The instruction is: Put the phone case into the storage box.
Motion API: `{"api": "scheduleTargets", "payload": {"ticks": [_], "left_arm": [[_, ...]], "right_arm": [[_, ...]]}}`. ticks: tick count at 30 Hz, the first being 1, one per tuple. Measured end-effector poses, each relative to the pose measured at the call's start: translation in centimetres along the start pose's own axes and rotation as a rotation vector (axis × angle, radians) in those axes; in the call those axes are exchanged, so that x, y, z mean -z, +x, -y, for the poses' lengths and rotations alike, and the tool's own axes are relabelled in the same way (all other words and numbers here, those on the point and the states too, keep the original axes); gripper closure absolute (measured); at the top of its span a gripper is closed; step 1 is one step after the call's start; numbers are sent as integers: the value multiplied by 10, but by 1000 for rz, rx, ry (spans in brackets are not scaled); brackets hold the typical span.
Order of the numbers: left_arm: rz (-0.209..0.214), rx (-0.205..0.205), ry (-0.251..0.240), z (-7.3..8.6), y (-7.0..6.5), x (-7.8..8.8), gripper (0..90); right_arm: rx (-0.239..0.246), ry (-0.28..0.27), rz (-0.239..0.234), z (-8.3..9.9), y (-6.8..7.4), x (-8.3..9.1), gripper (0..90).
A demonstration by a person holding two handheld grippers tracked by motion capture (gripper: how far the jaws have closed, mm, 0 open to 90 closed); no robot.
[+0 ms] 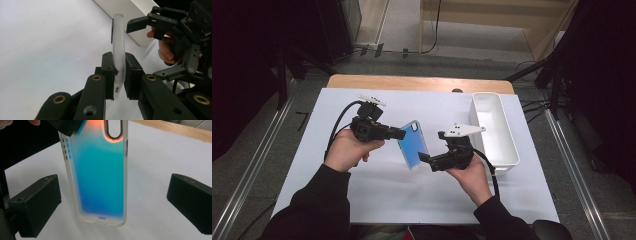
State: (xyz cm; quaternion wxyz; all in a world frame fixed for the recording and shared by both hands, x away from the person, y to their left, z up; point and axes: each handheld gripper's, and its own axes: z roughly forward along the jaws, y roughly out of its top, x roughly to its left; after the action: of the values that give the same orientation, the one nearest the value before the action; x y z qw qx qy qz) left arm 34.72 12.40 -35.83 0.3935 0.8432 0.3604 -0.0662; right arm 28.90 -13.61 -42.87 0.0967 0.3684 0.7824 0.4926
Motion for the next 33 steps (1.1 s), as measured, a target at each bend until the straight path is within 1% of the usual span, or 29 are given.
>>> {"api": "scheduleTargets", "payload": {"ticks": [1,2,4,8,9,11,12,14,16,20,21,23,26,28,30,33], "left_arm": [[0,0,0,0,0,0,793],[-8,8,8,0,0,-1,793],[-11,12,6,0,0,-2,793],[-20,30,11,0,0,-4,793],[-16,37,12,0,0,-5,793],[-15,40,19,0,0,-5,793],[-7,49,23,0,1,-6,793],[-6,61,26,0,1,-6,793],[-18,64,27,0,0,-7,793],[-18,71,30,0,0,-7,792],[-17,68,34,0,0,-7,792],[-17,68,34,0,0,-7,793],[-16,88,38,-1,0,-9,793],[-16,90,38,-1,0,-9,793],[-17,93,40,-1,0,-10,793],[-21,93,46,-1,-2,-11,793]], "right_arm": [[2,-1,4,0,1,-1,0],[5,0,10,0,2,-2,0],[10,0,22,0,4,-3,0],[6,-3,32,-1,7,-6,0],[8,-4,39,-2,7,-6,0],[9,-8,48,-2,7,-7,0],[2,-9,55,-2,8,-7,0],[2,-15,67,-3,9,-8,0],[7,-13,72,-4,10,-8,0],[7,-10,74,-5,13,-11,0],[14,-8,74,-6,13,-11,0],[8,-6,79,-6,14,-11,0],[10,-11,86,-9,15,-11,0],[4,-15,84,-9,16,-12,0],[6,-2,86,-11,17,-13,0],[13,-1,82,-13,19,-15,0]]}}
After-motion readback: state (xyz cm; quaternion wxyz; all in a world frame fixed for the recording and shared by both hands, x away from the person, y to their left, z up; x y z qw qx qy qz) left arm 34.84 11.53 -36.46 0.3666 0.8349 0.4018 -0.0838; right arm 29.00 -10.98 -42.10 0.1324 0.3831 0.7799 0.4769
